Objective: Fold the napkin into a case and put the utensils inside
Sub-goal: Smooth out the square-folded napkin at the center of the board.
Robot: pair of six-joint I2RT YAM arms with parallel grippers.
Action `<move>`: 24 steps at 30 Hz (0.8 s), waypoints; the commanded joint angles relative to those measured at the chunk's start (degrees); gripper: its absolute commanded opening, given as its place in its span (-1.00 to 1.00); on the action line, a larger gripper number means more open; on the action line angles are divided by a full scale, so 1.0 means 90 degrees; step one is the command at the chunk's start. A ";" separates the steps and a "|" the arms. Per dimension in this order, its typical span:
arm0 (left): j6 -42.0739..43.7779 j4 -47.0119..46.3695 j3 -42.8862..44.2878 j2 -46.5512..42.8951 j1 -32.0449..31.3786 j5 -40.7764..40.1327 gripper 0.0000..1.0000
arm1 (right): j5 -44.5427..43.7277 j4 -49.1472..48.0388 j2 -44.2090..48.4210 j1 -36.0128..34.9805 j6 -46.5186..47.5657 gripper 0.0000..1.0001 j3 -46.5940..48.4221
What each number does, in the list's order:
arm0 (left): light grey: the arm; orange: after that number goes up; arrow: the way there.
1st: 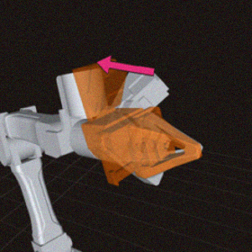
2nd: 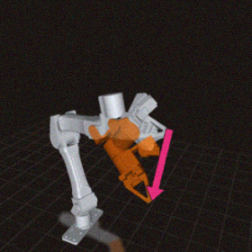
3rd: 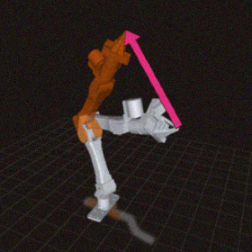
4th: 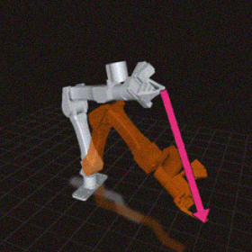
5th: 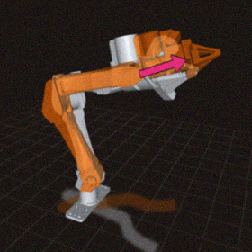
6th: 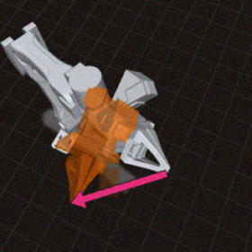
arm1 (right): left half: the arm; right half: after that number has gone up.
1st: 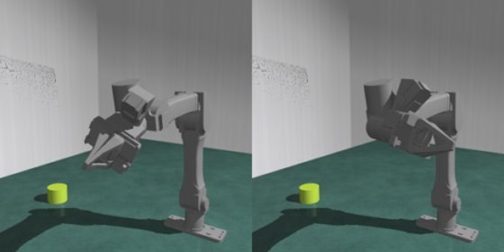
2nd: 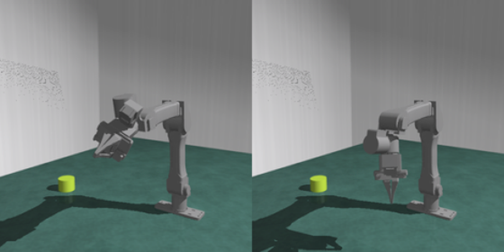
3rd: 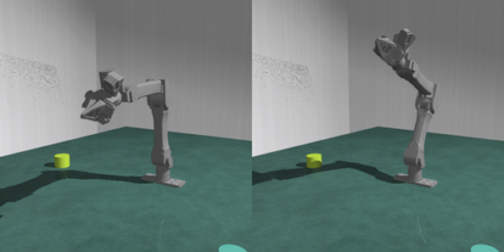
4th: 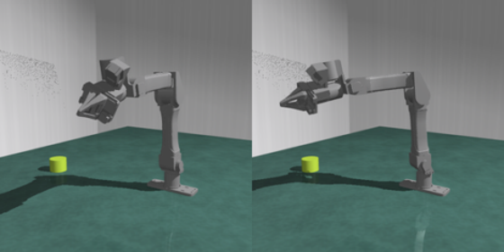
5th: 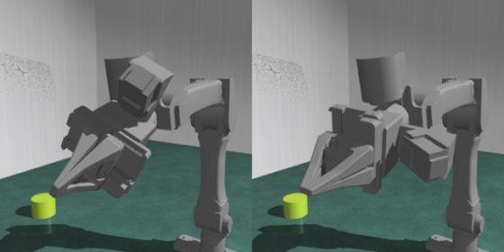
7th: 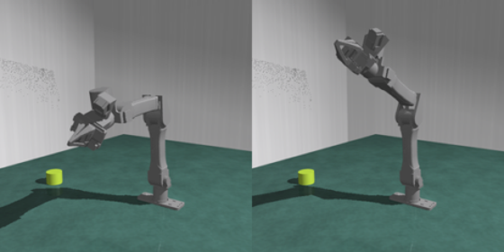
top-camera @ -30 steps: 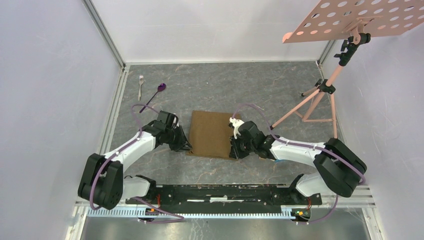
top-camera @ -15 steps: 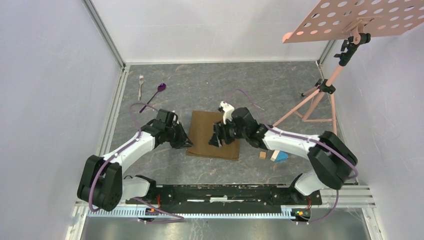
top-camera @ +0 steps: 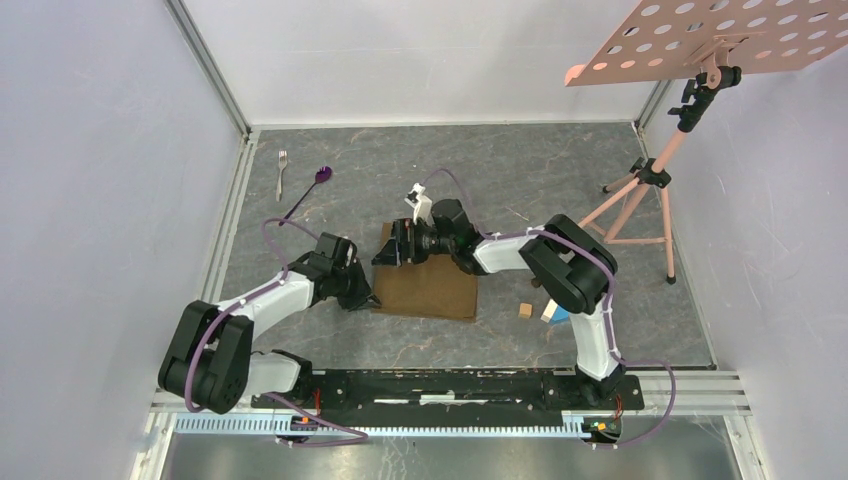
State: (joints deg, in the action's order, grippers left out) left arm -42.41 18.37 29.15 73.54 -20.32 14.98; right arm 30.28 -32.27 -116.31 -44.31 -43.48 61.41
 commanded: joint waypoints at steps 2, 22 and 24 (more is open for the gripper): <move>-0.0110 -0.0113 -0.0148 0.0136 0.0002 -0.0296 -0.95 | 0.0338 -0.1041 -0.0549 -0.0069 -0.0341 0.85 0.0515; -0.0268 -0.0076 -0.0572 0.0001 0.0008 -0.0396 -0.95 | 0.0309 0.0334 -0.2880 0.0657 0.0387 0.77 0.3331; -0.0250 -0.0053 -0.0563 -0.0104 0.0003 -0.0367 -0.95 | 0.0415 0.0498 -0.3094 0.0826 0.0381 0.78 0.3798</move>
State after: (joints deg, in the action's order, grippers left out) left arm -44.38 12.88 26.59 72.90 -20.27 15.81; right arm 35.16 -34.00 -139.22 -40.38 -43.94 89.08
